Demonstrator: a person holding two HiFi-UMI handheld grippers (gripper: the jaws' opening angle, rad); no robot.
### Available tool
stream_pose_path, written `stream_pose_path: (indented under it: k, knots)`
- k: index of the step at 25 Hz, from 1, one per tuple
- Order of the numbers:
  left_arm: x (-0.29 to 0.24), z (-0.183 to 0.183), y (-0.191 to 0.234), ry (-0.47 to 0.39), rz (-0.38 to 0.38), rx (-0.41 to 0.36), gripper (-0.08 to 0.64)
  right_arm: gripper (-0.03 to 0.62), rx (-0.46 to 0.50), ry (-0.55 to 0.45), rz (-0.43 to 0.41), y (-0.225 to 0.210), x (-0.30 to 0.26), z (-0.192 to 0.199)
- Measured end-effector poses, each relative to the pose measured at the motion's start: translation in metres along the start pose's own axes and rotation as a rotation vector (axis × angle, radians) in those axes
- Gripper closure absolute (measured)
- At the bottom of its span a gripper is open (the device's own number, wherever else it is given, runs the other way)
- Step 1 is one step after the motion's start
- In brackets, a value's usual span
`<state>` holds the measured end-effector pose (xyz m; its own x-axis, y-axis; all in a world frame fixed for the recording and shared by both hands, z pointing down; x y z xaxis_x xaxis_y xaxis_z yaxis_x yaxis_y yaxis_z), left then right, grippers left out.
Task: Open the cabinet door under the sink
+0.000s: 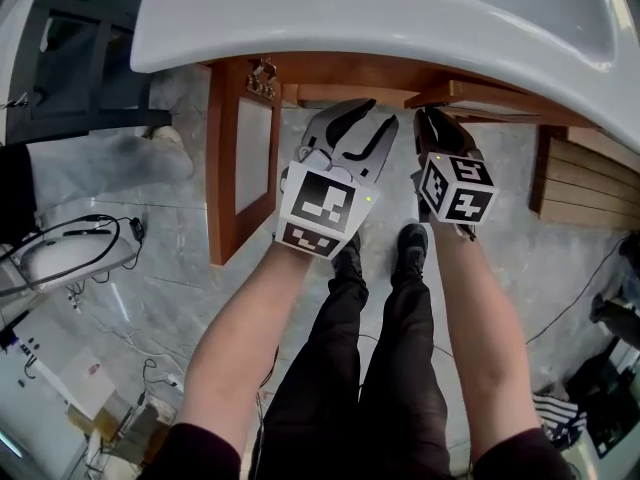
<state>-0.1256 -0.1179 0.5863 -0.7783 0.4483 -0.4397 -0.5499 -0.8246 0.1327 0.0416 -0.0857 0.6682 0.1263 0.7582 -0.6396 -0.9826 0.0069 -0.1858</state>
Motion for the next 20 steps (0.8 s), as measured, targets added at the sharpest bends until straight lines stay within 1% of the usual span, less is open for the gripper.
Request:
stream_pose_path:
  k: [3,7,10,12,17,19,20]
  knots:
    - [-0.004,-0.010,-0.008,-0.011,0.072,-0.046,0.405,0.499,0.022,-0.003,-0.024,-0.001,0.008,0.007]
    - [-0.014,-0.026,-0.024,-0.027,0.189,-0.120,0.396,0.500,0.075,-0.015,-0.092,-0.007,0.021,0.018]
    - [-0.024,-0.039,-0.035,-0.036,0.244,-0.164,0.383,0.500,0.102,-0.023,-0.131,-0.010,0.026,0.022]
    - [-0.032,-0.043,-0.038,-0.044,0.259,-0.169,0.382,0.500,0.115,-0.029,-0.144,-0.011,0.026,0.022]
    - [-0.045,-0.046,-0.038,-0.060,0.287,-0.122,0.387,0.500,0.133,-0.037,-0.160,-0.013,0.026,0.023]
    - [-0.049,-0.045,-0.040,-0.060,0.308,-0.127,0.390,0.500,0.132,-0.040,-0.166,-0.014,0.026,0.024]
    - [-0.050,-0.045,-0.041,-0.060,0.321,-0.133,0.405,0.500,0.131,-0.042,-0.168,-0.015,0.026,0.024]
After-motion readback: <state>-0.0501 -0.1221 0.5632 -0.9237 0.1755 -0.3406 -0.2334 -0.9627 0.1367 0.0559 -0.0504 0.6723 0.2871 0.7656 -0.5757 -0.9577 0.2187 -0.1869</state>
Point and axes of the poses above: the fingertips, and each gripper's own axes: x backward along the fingers, y to its left, z out of its underside, the point moved 9 cm from there along x, backward along the fingers, and after that the axes turned 1 degree about z, right-handed, at the moved point
